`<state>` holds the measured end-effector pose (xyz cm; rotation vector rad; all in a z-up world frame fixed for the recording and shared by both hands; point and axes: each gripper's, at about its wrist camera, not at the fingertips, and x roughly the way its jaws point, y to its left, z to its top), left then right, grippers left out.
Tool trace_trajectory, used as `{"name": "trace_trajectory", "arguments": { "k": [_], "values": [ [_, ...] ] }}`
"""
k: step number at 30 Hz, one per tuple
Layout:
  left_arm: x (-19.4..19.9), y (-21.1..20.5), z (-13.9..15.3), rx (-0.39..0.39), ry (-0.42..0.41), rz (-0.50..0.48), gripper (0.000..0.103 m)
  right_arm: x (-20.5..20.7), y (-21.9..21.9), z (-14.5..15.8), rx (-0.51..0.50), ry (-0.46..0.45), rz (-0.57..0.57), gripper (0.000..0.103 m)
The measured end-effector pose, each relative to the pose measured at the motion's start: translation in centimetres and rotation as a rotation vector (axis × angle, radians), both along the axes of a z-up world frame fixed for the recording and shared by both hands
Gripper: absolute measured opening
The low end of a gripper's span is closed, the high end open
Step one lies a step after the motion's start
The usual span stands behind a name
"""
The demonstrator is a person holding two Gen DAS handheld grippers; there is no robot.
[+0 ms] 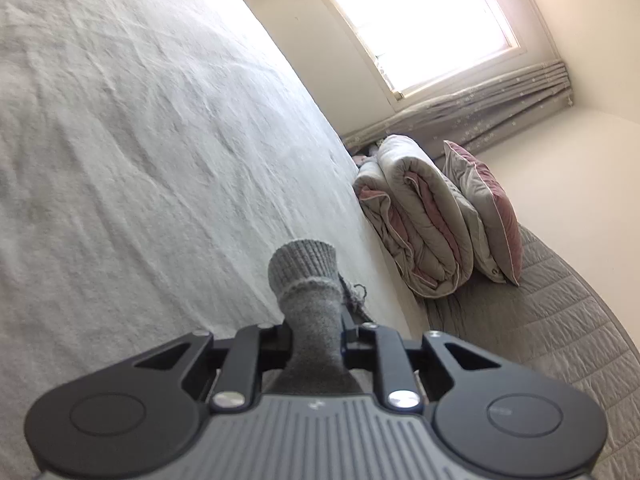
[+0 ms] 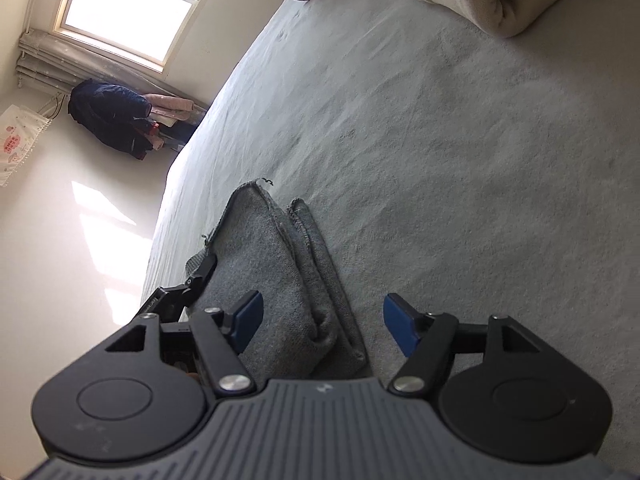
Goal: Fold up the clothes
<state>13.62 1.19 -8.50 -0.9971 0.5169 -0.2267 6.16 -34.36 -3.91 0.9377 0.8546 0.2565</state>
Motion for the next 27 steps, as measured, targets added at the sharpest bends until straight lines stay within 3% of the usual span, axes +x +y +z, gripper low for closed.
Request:
{"name": "trace_trajectory", "arguments": {
  "k": [6,10,14,18,20,22,24,27],
  "values": [
    [-6.6,2.1,1.0,-0.002,0.023,0.25,0.017,0.1,1.1,0.1,0.058,-0.018,0.05,0.073],
    [-10.5,3.0,1.5,0.048,0.042,0.343,0.017,0.1,2.5,0.3,0.052,-0.023,0.104,0.073],
    [-12.4,3.5,2.0,0.099,0.062,0.371,0.017,0.2,3.7,0.7,0.038,-0.036,0.144,0.073],
    [-12.4,4.1,2.1,0.187,0.102,0.329,0.02,0.1,4.0,0.6,0.026,-0.065,0.109,0.072],
    [-12.2,4.9,2.7,0.226,0.112,0.319,0.023,-0.1,4.8,1.1,-0.035,-0.115,0.096,0.055],
    [-12.9,5.8,3.9,0.304,0.08,0.34,0.025,-0.4,5.8,1.7,-0.101,-0.169,0.084,0.045],
    [-13.3,6.8,5.2,0.396,0.032,0.352,0.041,-0.7,6.7,2.2,-0.167,-0.223,0.073,0.04],
    [-12.0,7.5,6.7,0.489,-0.015,0.291,0.042,-1.1,8.1,3.1,-0.266,-0.303,0.055,0.035]
  ]
}}
